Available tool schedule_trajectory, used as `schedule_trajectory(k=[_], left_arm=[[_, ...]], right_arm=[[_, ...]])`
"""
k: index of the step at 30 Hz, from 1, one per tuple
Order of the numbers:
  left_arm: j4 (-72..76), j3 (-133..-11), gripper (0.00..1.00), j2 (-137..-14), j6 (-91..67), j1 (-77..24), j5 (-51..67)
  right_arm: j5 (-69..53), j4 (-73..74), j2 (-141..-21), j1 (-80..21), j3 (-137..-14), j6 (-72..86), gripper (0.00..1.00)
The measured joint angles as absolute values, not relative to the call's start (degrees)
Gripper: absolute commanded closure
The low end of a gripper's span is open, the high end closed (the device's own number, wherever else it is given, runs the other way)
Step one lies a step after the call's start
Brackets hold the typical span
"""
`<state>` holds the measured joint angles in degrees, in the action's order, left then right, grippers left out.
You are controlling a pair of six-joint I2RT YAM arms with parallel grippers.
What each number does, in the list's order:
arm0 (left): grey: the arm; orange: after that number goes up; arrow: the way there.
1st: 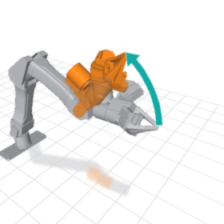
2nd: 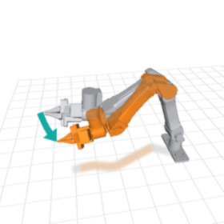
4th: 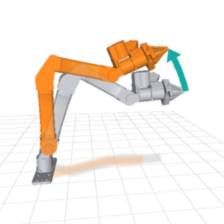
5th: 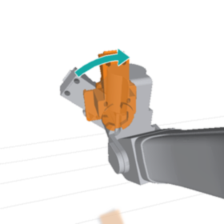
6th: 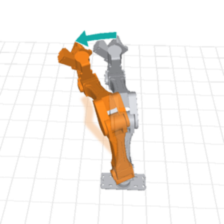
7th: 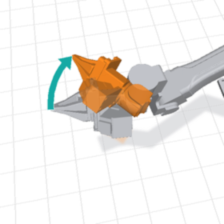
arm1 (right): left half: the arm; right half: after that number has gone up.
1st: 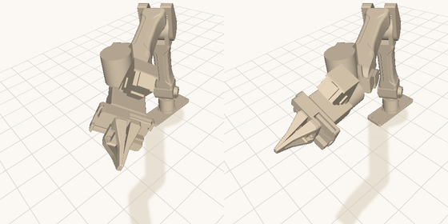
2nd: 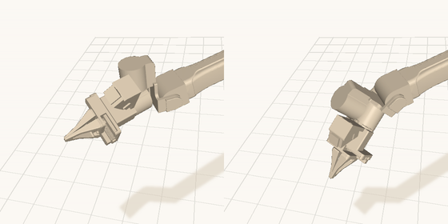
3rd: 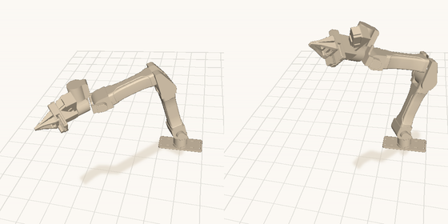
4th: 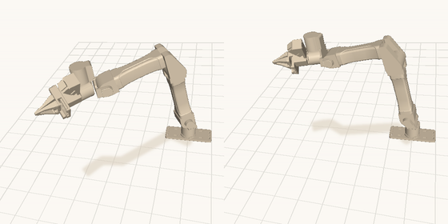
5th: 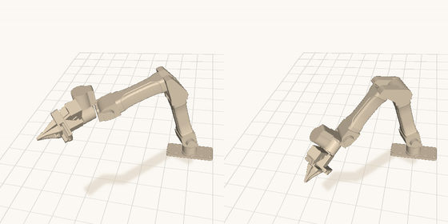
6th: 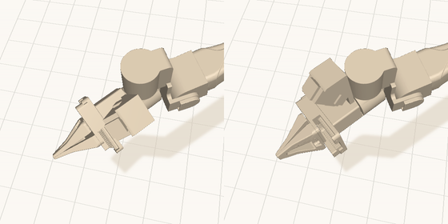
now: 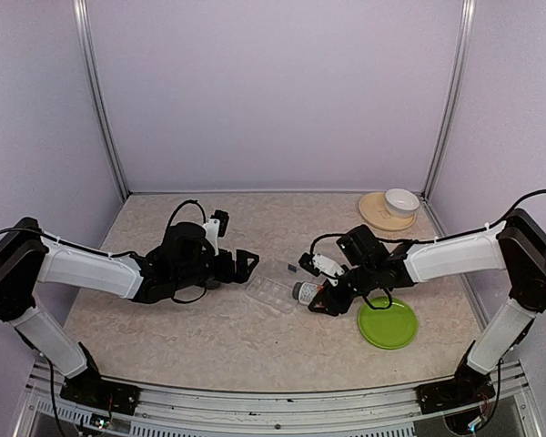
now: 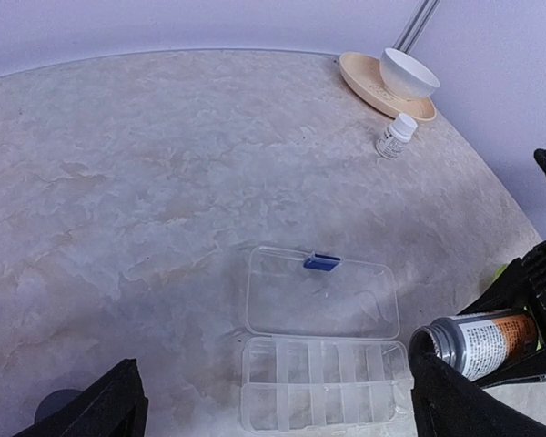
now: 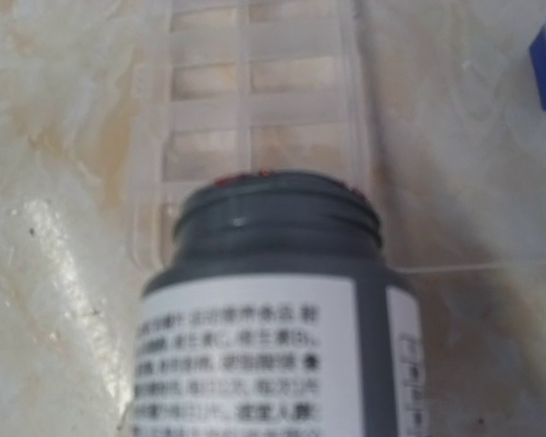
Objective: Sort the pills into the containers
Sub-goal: Pour the pill into the compartment of the pill container.
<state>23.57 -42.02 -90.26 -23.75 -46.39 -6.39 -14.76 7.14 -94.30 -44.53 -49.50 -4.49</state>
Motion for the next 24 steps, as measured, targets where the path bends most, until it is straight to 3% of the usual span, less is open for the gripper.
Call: schedule_trajectory(k=[24], left_arm=[[23.8,-41.6,0.01,-90.3,-23.7,-46.4,-6.4]], right_arm=[[-11.4,14.5,-95.9,-46.1,-54.9,-4.9,1.00]])
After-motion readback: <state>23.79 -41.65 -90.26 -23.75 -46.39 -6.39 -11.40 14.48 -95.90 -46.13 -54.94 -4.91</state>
